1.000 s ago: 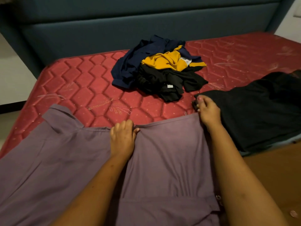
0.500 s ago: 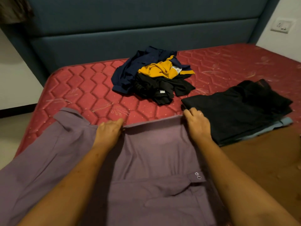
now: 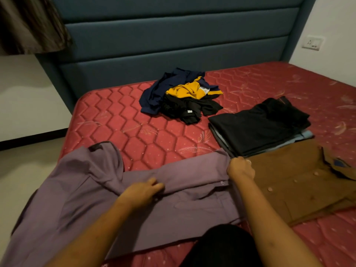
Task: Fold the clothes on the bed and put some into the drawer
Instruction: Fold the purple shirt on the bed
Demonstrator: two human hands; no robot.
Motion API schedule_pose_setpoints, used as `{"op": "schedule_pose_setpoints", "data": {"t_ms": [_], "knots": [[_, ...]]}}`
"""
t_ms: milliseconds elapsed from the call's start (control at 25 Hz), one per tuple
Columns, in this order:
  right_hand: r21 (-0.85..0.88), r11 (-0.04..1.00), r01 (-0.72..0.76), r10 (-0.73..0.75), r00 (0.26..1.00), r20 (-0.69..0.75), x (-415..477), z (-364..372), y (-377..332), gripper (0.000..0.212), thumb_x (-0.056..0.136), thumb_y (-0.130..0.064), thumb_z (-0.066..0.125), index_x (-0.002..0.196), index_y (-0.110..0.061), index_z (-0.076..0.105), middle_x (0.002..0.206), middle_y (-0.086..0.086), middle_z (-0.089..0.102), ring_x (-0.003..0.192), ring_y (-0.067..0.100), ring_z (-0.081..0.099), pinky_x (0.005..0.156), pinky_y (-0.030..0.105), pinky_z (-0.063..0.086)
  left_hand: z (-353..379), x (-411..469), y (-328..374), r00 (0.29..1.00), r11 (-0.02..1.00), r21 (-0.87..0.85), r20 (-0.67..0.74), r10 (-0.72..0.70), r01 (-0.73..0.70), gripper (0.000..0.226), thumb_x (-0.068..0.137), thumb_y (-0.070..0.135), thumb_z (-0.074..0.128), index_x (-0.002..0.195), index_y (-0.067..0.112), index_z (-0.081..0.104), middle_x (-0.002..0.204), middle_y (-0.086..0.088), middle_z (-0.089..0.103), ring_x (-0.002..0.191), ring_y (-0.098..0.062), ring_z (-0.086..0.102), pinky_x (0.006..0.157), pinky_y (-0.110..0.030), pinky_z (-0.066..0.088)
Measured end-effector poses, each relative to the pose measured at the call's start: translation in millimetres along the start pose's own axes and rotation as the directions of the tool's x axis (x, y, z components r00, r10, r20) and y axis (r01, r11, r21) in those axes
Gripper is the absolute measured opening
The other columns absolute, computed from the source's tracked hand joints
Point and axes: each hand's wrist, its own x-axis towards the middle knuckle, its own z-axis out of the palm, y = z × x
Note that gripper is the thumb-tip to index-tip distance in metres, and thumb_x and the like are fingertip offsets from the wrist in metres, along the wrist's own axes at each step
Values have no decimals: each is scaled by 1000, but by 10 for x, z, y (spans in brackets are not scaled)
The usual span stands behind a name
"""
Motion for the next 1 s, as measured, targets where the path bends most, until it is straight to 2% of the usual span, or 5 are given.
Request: {"op": "schedule_pose_setpoints", "data": {"t_ms": [240, 480, 720, 880, 1000], "knots": [[184, 972, 144, -130, 988, -87, 286, 8, -251, 43, 92, -9, 46, 131, -21, 55, 137, 10, 47, 125, 33, 42, 100, 42, 42, -240, 311, 83, 973, 940, -298, -106, -206, 166, 23, 95, 33, 50, 108, 19, 62, 114, -9, 64, 106, -29, 58, 82, -35, 43], [-207, 794, 571, -495, 806, 325, 904, 77, -291, 45, 88, -40, 63, 130, -25, 56, 147, -4, 39, 135, 27, 33, 108, 42, 35, -149, 917, 164, 932, 928, -187, -109, -345, 321, 46, 91, 49, 53, 130, 26, 46, 132, -1, 49, 121, -25, 44, 95, -38, 40], [115, 951, 288, -304, 938, 164, 1155, -487, -242, 52, 95, -47, 52, 60, -9, 52, 69, 12, 51, 79, 25, 52, 67, 28, 35, -36, 1224, 90, 908, 895, -242, -98, -407, 375, 49, 87, 58, 55, 114, 17, 54, 119, -8, 51, 115, -28, 48, 87, -37, 41], [184, 981, 56, -63, 998, 30, 1133, -412, -213, 61, 93, -58, 47, 112, -2, 63, 118, 20, 61, 111, 37, 57, 88, 37, 45, -80, 1333, 159, 875, 860, -303, -134, -465, 410, 39, 90, 53, 53, 110, 19, 55, 118, -6, 57, 113, -28, 51, 84, -35, 40], [345, 924, 163, -274, 913, 303, 1033, -236, -237, 42, 81, -39, 73, 111, -11, 63, 107, 3, 60, 102, 21, 57, 82, 25, 42, -49, 1470, 283, 885, 854, -314, -79, -459, 415, 42, 89, 53, 56, 113, 19, 50, 123, -7, 57, 115, -28, 50, 88, -37, 41]]}}
